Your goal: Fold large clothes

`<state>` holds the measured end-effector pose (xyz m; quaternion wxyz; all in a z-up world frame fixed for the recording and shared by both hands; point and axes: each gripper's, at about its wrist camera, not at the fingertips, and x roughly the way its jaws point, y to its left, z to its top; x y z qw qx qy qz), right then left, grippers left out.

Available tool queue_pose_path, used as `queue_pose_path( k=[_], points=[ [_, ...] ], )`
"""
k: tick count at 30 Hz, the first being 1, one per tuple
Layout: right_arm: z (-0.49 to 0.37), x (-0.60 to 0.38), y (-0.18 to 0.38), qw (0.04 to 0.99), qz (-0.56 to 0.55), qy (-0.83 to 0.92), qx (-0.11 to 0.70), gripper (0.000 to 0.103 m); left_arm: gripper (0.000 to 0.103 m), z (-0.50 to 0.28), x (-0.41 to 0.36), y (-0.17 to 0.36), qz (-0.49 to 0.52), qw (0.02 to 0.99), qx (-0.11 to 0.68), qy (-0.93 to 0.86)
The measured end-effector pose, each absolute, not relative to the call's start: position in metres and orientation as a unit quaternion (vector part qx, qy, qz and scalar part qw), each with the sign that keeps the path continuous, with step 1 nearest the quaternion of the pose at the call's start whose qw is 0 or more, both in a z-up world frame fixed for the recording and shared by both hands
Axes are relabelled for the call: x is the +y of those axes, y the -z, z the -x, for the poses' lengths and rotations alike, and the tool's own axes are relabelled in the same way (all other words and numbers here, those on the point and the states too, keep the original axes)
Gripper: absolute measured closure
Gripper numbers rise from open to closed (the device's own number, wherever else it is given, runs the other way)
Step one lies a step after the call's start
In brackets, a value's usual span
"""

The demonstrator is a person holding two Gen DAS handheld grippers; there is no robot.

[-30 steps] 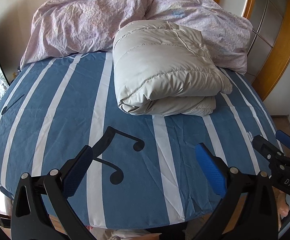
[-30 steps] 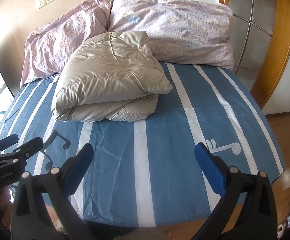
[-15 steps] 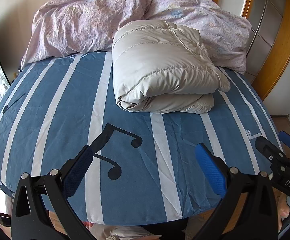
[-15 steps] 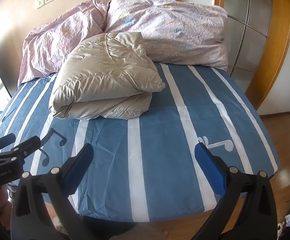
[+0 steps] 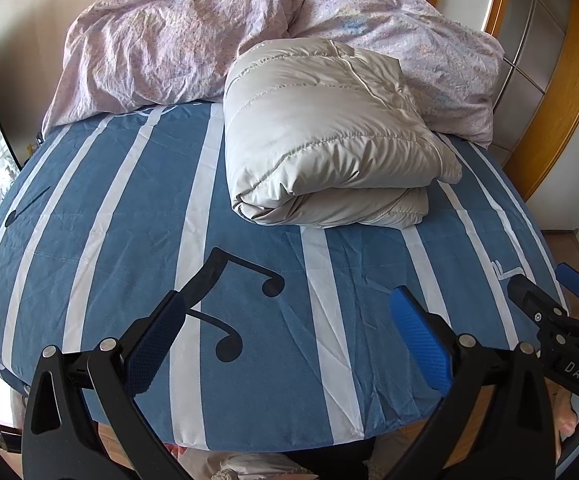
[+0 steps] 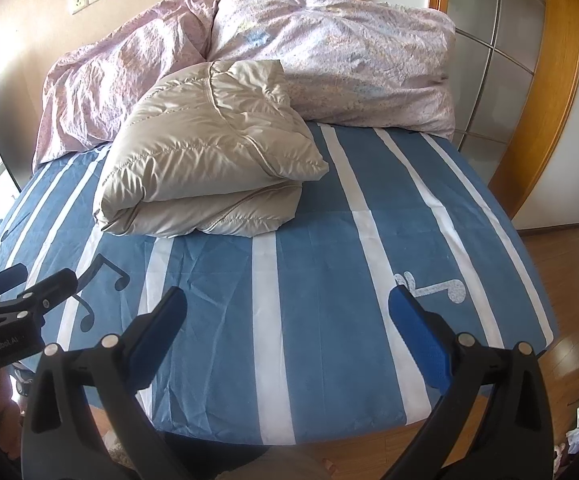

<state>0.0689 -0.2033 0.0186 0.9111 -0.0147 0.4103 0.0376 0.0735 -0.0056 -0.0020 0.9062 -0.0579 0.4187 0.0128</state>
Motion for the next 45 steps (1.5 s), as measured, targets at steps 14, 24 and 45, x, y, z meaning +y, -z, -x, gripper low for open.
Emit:
queue_pose_path(
  k=[14, 24, 45],
  points=[
    [-0.0726, -0.2030, -0.0150, 0.909, 0.015, -0.042, 0.415, 0.002, 0.001, -0.0749, -0.0040, 0.0034, 0.055, 0.905, 0.421, -0.013],
    [-0.0727, -0.2004, -0.0133, 0.908, 0.015, -0.044, 0.416, 0.002, 0.001, -0.0758, -0.0036, 0.0040, 0.058, 0.904, 0.423, -0.011],
    [-0.0758, -0.1998, -0.0150, 0.909, 0.017, -0.045, 0.414, 0.002, 0.001, -0.0743, -0.0022, 0.0043, 0.059, 0.905, 0.421, -0.014]
  ],
)
